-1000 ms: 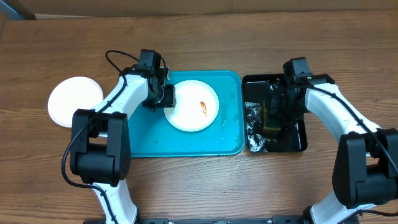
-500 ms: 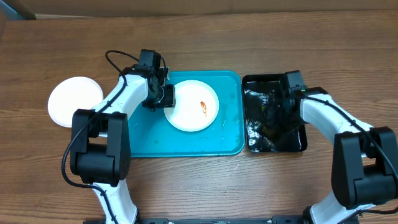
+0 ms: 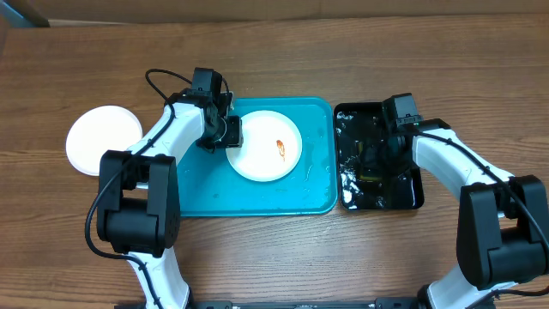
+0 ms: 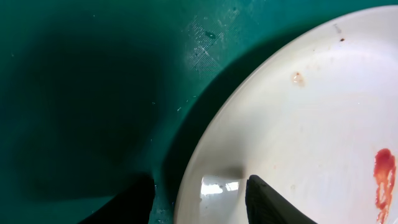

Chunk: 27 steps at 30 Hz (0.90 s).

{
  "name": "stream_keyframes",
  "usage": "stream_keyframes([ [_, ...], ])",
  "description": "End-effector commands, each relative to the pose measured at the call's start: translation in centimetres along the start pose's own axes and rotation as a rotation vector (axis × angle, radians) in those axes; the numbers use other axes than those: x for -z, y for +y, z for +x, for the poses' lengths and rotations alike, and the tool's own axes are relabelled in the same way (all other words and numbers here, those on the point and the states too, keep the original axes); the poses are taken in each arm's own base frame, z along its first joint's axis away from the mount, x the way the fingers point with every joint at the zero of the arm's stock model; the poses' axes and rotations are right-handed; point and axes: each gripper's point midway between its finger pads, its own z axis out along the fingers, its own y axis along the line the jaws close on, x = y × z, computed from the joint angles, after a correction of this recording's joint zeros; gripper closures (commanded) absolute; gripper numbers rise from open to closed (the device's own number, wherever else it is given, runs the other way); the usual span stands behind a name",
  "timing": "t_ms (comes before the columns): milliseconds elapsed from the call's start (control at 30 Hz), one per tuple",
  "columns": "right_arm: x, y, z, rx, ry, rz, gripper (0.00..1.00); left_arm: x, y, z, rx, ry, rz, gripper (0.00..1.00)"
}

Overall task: Clean dirty plates on tray and stack at the side
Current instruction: 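Dip and squeeze the sponge in the water with the right gripper, then lift the sponge out of the water toward the white plate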

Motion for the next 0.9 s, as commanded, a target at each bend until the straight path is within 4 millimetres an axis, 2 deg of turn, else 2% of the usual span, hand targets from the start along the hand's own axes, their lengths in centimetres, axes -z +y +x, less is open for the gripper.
stream_keyframes([
  [0, -0.05, -0.44, -0.62, -0.001, -0.026, 0.019, 0.47, -0.98, 0.05, 0.57, 0.0, 0.02, -0.008, 0.5],
  [33, -0.13, -0.63, -0.61, -0.001, -0.029, 0.029, 0.42, -1.03, 0.06, 0.61, 0.0, 0.02, -0.007, 0.5],
  [100, -0.18, -0.77, -0.65, -0.001, -0.033, 0.036, 0.38, -1.14, 0.1, 0.75, 0.0, 0.023, -0.008, 0.51],
  [300, -0.16, -0.62, -1.12, 0.002, -0.052, 0.03, 0.38, -1.46, 0.17, 1.06, 0.001, 0.024, -0.005, 0.56],
  [500, -0.25, -1.02, -1.46, 0.003, -0.072, 0.051, 0.38, -1.46, 0.17, 1.07, 0.001, 0.025, -0.005, 0.57],
  [567, -0.26, -0.98, -1.45, 0.003, -0.072, 0.05, 0.41, -1.46, 0.17, 1.06, 0.003, 0.024, -0.005, 0.56],
  [633, -0.29, -0.82, -1.36, 0.008, -0.07, 0.049, 0.51, -1.46, 0.17, 1.06, 0.004, 0.024, -0.005, 0.57],
  [700, -0.32, -0.67, -1.32, 0.013, -0.07, 0.049, 0.57, -1.46, 0.17, 1.06, 0.004, 0.024, -0.005, 0.56],
  [767, -0.34, -0.53, -1.3, 0.017, -0.07, 0.048, 0.57, -1.46, 0.17, 1.05, 0.004, 0.024, -0.005, 0.52],
  [867, -0.53, -0.53, -1.06, 0.019, -0.067, 0.048, 0.55, -1.46, 0.15, 0.97, 0.003, 0.021, -0.004, 0.52],
])
